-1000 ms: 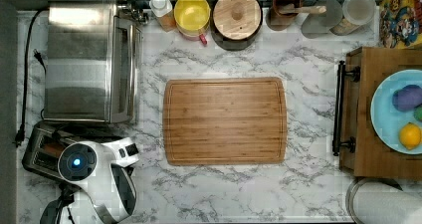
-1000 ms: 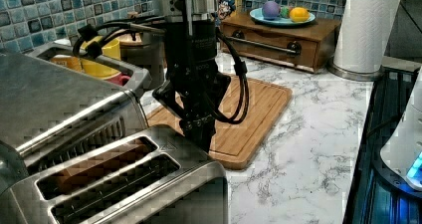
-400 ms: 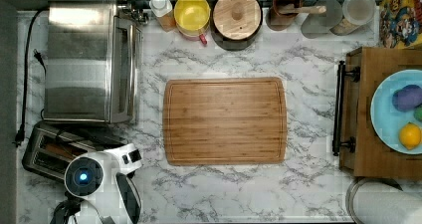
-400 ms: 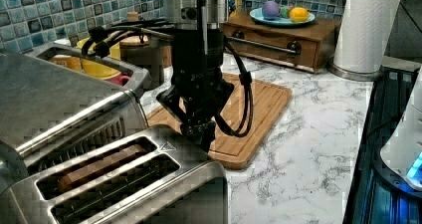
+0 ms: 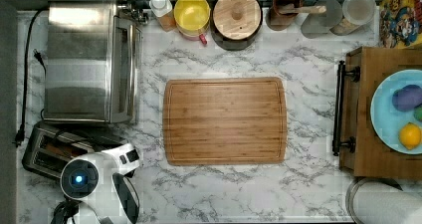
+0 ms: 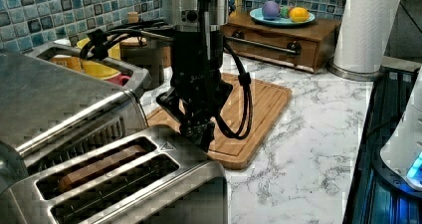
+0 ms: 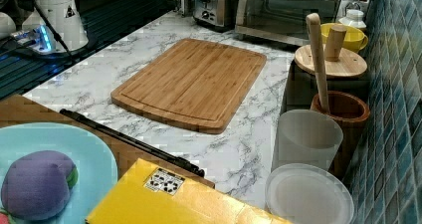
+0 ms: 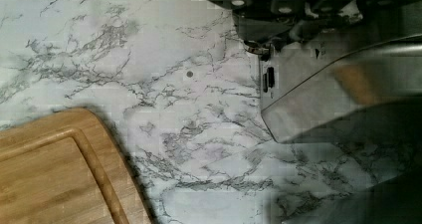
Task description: Turn on the toaster.
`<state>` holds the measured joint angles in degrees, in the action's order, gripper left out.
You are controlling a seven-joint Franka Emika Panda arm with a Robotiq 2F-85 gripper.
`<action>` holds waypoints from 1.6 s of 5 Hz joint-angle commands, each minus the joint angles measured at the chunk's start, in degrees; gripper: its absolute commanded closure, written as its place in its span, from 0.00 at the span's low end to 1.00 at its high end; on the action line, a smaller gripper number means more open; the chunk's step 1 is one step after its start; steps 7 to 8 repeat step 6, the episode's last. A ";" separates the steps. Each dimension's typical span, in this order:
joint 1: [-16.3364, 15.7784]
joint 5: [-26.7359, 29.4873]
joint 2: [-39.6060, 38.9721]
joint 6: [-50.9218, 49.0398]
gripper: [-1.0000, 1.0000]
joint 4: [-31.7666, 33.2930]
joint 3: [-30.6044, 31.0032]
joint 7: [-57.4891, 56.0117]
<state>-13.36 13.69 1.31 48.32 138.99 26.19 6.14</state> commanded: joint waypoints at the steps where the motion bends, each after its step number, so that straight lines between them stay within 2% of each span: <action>1: -7.97 -3.55 -28.03 14.78 1.00 18.07 0.05 7.06; 2: -9.32 -0.85 -31.11 16.64 1.00 19.58 -1.13 4.59; 3: -6.62 12.85 -15.77 14.89 1.00 25.75 4.77 -7.20; 4: -2.37 -2.60 -1.00 0.32 1.00 -0.39 -2.22 2.72; 8: -2.36 -2.60 -1.00 0.29 1.00 -0.36 -2.22 2.72</action>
